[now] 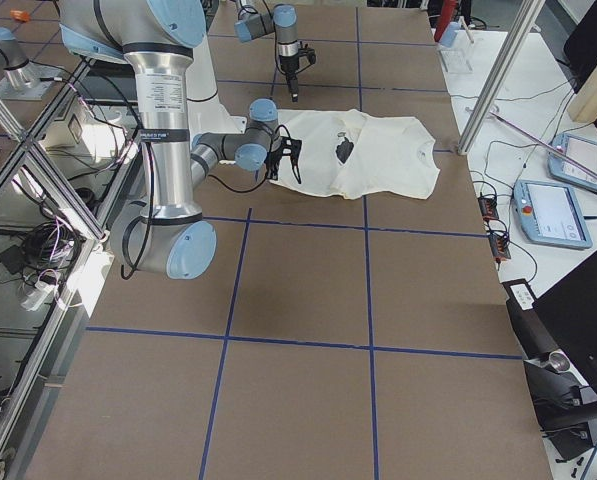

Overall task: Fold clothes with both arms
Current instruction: 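Release the sleeve and move both grippers to the shirt hem corners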

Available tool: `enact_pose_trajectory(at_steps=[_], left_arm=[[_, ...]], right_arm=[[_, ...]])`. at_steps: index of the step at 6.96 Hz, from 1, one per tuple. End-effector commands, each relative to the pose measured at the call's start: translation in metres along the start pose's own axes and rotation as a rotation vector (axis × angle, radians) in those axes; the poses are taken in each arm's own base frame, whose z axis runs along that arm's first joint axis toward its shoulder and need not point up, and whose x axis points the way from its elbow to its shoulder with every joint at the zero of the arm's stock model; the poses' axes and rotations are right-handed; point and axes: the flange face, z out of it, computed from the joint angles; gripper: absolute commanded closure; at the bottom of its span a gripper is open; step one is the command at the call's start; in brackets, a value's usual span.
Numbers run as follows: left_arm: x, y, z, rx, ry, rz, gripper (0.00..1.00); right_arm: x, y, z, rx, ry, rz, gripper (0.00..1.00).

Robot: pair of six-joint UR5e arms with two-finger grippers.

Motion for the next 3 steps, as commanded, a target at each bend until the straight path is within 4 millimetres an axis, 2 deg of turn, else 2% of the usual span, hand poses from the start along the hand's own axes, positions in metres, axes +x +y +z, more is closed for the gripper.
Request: enact_pose_trajectory(at_steps=[1,3], left_arm=[[-0.0071,0.0388,0.0427,-0.034,-0.074,-0.025,0.17],[-0.0086,0.0391,0.0455,-0.029,-0.108,-0.03,0.28]], right_arm=[[-0.0041,-0.0029,-0.006,0.007,-0.016,0.0,1.0],[-0.0036,-0.0049,-0.0069,0.009,-0.016,0.003,1.0]])
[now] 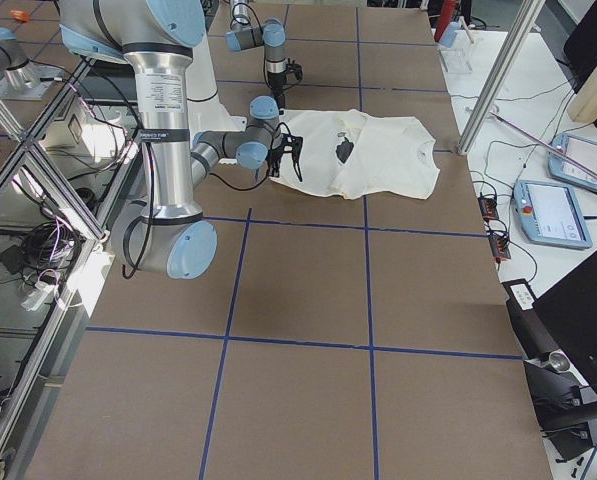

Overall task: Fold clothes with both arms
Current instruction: 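Release the sleeve and move both grippers to the shirt hem corners, then grasp both hem corners with the left and right grippers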

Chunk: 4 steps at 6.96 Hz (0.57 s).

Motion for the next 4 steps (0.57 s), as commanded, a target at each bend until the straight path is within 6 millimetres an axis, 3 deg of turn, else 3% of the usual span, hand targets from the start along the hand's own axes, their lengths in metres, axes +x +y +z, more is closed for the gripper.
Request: enact_pose_trajectory(at_steps=[1,4], left_arm=[[0.0009,0.0014,0.0033,0.004,-0.026,-0.005,0.36],[0.0017,0.0003,0.0055,0.009,-0.054,-0.007,0.4]], right_arm=[[-0.0003,-0.0021,-0.0015,0.003,-0.003,0.002,1.0],[0.0016,-0.0023,-0.0003,0.003,0.002,0.003,1.0]])
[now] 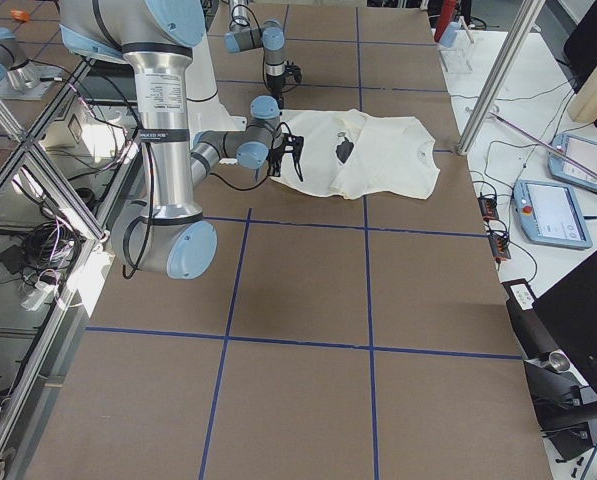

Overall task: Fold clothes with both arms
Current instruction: 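Grasp both hem corners with the left and right grippers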

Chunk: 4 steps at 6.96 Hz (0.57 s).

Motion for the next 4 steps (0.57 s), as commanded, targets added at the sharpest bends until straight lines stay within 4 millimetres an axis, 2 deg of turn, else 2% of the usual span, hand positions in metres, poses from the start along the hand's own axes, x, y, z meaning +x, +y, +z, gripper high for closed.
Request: enact_pose_trajectory(at_steps=[1,2,4], left_arm=[[0.0005,-0.0023,0.0005,0.009,-0.015,-0.004,0.42],[0.0051,-0.0013,-0.0019,0.008,-0.007,-0.003,0.58],[0.005,-0.0005,-0.0012,0.008,-0.015,-0.003,0.99]], right_arm=[[0.0012,-0.0002,0.001,0.0,0.004,0.001,1.0],[0.002,-0.0009,0.0008,0.001,0.004,0.002,1.0],[0.0033,-0.0004,0.0027,-0.001,0.009,0.002,1.0]])
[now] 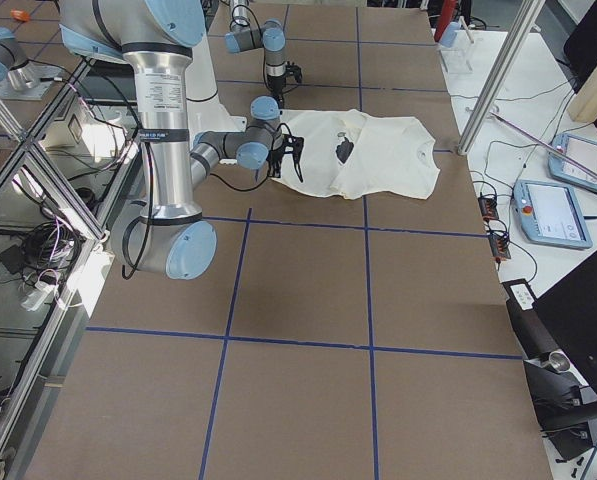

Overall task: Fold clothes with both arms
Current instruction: 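Grasp both hem corners with the left and right grippers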

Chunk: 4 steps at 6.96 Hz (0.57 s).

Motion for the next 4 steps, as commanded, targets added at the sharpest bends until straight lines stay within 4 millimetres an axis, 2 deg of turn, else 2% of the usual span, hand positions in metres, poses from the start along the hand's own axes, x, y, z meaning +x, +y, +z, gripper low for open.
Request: enact_pose_trajectory(at_steps=[1,2,4], left_arm=[[0.001,0.001,0.0,0.0,-0.002,0.0,1.0],[0.001,0.001,-0.001,-0.001,-0.001,0.001,1.0],[-0.001,-0.003,-0.028,0.008,0.014,0.006,1.0]], right_arm=[[0.001,0.0,0.001,0.0,0.003,-0.001,1.0],[0.001,0.0,0.001,0.0,0.003,-0.001,1.0],[0.003,-0.004,-0.006,-0.04,-0.009,0.011,1.0]])
